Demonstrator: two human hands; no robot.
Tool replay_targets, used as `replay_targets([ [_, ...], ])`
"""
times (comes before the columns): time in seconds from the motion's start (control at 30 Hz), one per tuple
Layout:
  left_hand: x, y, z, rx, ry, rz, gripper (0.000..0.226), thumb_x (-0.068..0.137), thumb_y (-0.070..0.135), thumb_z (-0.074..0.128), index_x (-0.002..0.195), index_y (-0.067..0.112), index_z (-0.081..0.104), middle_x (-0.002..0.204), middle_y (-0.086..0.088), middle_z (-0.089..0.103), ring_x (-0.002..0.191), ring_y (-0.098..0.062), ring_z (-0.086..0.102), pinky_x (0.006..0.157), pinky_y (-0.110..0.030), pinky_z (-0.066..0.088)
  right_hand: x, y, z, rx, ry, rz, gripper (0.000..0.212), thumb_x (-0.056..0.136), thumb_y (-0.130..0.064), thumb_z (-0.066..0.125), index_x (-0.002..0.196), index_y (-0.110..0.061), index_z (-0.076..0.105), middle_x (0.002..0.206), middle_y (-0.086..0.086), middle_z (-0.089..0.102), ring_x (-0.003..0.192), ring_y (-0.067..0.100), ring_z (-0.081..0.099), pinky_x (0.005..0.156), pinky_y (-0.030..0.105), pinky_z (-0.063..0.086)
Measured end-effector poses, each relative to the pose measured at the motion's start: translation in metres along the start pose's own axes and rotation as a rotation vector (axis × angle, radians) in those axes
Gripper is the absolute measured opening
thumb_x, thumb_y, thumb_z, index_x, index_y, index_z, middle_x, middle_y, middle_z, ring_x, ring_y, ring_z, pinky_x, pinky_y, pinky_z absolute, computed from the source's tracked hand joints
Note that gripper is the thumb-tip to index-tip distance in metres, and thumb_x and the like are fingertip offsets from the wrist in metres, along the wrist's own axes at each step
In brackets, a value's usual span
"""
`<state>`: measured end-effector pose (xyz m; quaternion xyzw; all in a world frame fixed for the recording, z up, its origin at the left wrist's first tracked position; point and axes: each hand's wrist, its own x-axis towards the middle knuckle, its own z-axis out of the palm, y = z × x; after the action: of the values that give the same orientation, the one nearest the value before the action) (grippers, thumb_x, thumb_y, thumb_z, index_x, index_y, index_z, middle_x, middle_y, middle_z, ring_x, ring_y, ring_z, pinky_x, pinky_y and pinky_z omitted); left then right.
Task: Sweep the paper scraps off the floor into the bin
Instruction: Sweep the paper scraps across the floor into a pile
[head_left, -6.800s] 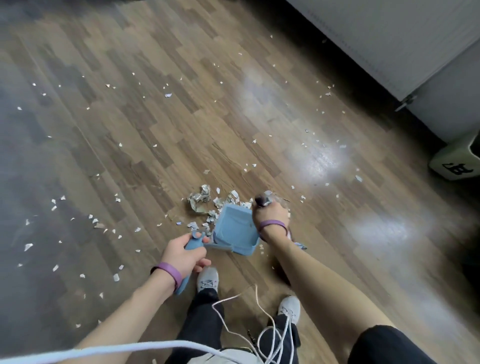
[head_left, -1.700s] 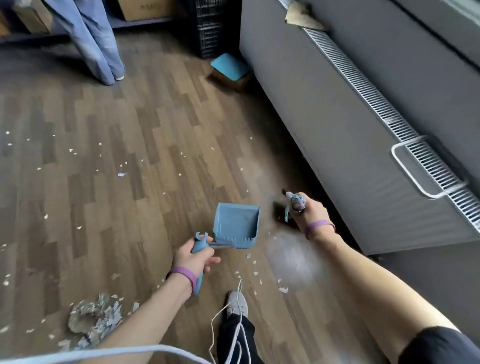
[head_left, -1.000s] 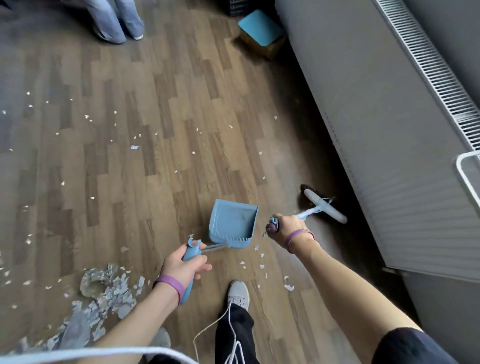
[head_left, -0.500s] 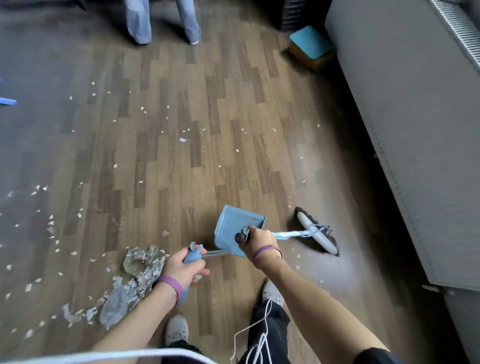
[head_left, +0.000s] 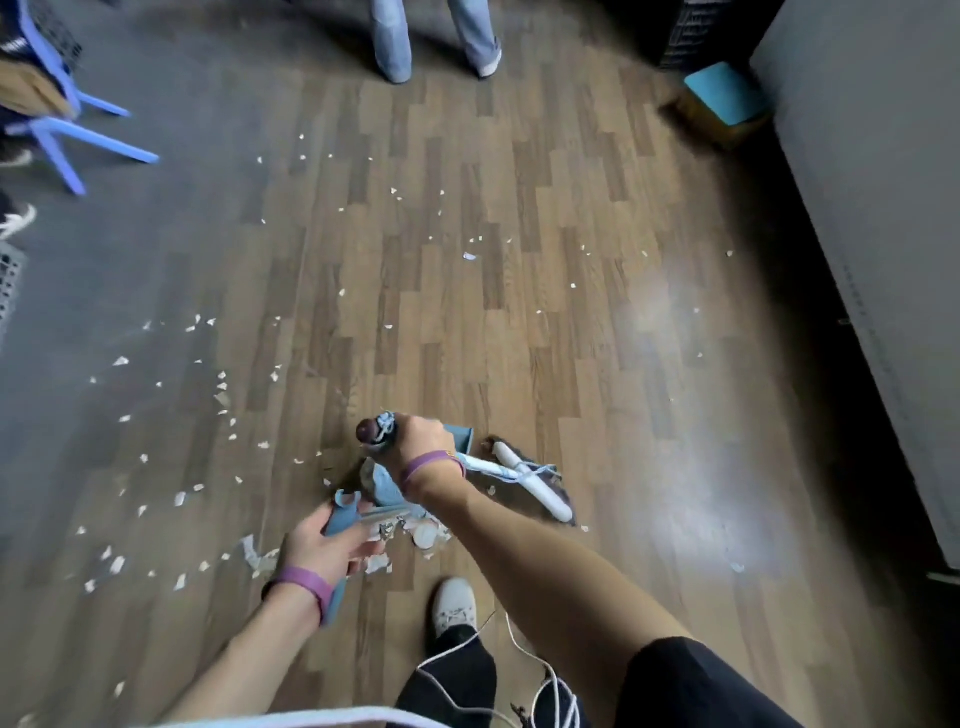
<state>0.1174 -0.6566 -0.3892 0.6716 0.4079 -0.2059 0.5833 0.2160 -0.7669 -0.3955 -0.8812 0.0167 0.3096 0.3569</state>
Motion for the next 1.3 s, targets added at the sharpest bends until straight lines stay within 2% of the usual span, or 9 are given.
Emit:
replay_targets([
  [0.13,-0.004,-0.009,-0.034,-0.033,0.042,-0.014,0.026,0.081,-0.011,0.06,0.083,0.015,0.06,0.064,0.001,0.067,0.038,-0.008,0.061,0.034,-0.011,0.032,-0.01,-0.027,0.007,-0.074,0.028,-0.042,0.028,0.095,-0.027,0.046,0.112,-0.007,0.057,0.106,0.024,0.065,0.098,0.043,0.06,0.076,0.036,0.044],
  [0.23,-0.011,-0.011,-0.044,-0.049,0.07,0.012,0.024,0.082,-0.011,0.056,0.089,0.011,0.061,0.067,-0.005,0.065,0.039,-0.008,0.061,0.037,-0.013,0.036,-0.02,-0.021,-0.006,-0.096,0.076,-0.013,0.029,0.096,-0.026,0.043,0.115,-0.007,0.054,0.109,0.023,0.064,0.1,0.043,0.059,0.077,0.037,0.043],
  [0.33,-0.021,-0.008,-0.034,-0.083,0.04,0.017,0.024,0.084,-0.01,0.053,0.092,0.011,0.061,0.076,-0.008,0.063,0.039,-0.008,0.061,0.043,-0.02,0.038,-0.031,-0.001,-0.036,-0.062,0.18,0.035,0.028,0.095,-0.028,0.043,0.111,-0.01,0.056,0.105,0.021,0.065,0.097,0.042,0.059,0.07,0.033,0.037],
  [0.47,-0.036,-0.001,0.005,-0.086,-0.033,0.027,0.024,0.084,-0.011,0.051,0.088,0.011,0.06,0.075,-0.008,0.063,0.037,-0.009,0.06,0.033,-0.012,0.031,-0.056,0.041,-0.088,0.011,0.343,0.131,0.025,0.092,-0.03,0.044,0.1,-0.012,0.061,0.099,0.019,0.066,0.093,0.042,0.059,0.068,0.029,0.035],
  [0.67,-0.065,0.0,0.102,-0.005,-0.176,0.049,0.03,0.083,-0.011,0.047,0.09,0.015,0.06,0.079,-0.004,0.064,0.039,-0.008,0.062,0.034,-0.013,0.03,-0.102,0.132,-0.158,0.05,0.52,0.259,0.024,0.091,-0.034,0.042,0.083,-0.017,0.057,0.094,0.018,0.067,0.082,0.039,0.056,0.067,0.029,0.037],
  [0.77,-0.08,-0.009,0.155,0.032,-0.21,0.059,0.031,0.083,-0.011,0.047,0.084,0.018,0.059,0.075,-0.006,0.064,0.038,-0.007,0.061,0.033,-0.012,0.032,-0.127,0.188,-0.189,0.048,0.567,0.317,0.028,0.09,-0.036,0.041,0.085,-0.015,0.059,0.092,0.016,0.067,0.081,0.039,0.057,0.066,0.029,0.036],
  [1.03,-0.112,-0.04,0.263,0.154,-0.266,0.048,0.027,0.084,-0.004,0.05,0.088,0.02,0.062,0.077,0.001,0.066,0.047,-0.006,0.065,0.039,-0.012,0.037,-0.189,0.335,-0.252,-0.002,0.575,0.424,0.019,0.089,-0.03,0.054,0.1,-0.015,0.061,0.096,0.014,0.069,0.089,0.039,0.063,0.076,0.036,0.051],
  [1.17,-0.115,-0.052,0.282,0.16,-0.282,0.016,0.024,0.085,-0.002,0.051,0.091,0.018,0.063,0.086,0.004,0.066,0.052,-0.007,0.068,0.046,-0.019,0.04,-0.198,0.38,-0.255,0.003,0.576,0.504,0.023,0.09,-0.033,0.056,0.105,-0.015,0.059,0.097,0.015,0.066,0.089,0.039,0.062,0.076,0.037,0.05],
  [1.3,-0.113,-0.056,0.277,0.171,-0.285,0.0,0.024,0.084,-0.001,0.051,0.096,0.015,0.064,0.089,0.004,0.064,0.057,-0.011,0.069,0.054,-0.024,0.042,-0.194,0.393,-0.24,0.088,0.507,0.582,0.025,0.085,-0.038,0.059,0.098,-0.017,0.055,0.088,0.01,0.062,0.082,0.035,0.06,0.069,0.032,0.046],
])
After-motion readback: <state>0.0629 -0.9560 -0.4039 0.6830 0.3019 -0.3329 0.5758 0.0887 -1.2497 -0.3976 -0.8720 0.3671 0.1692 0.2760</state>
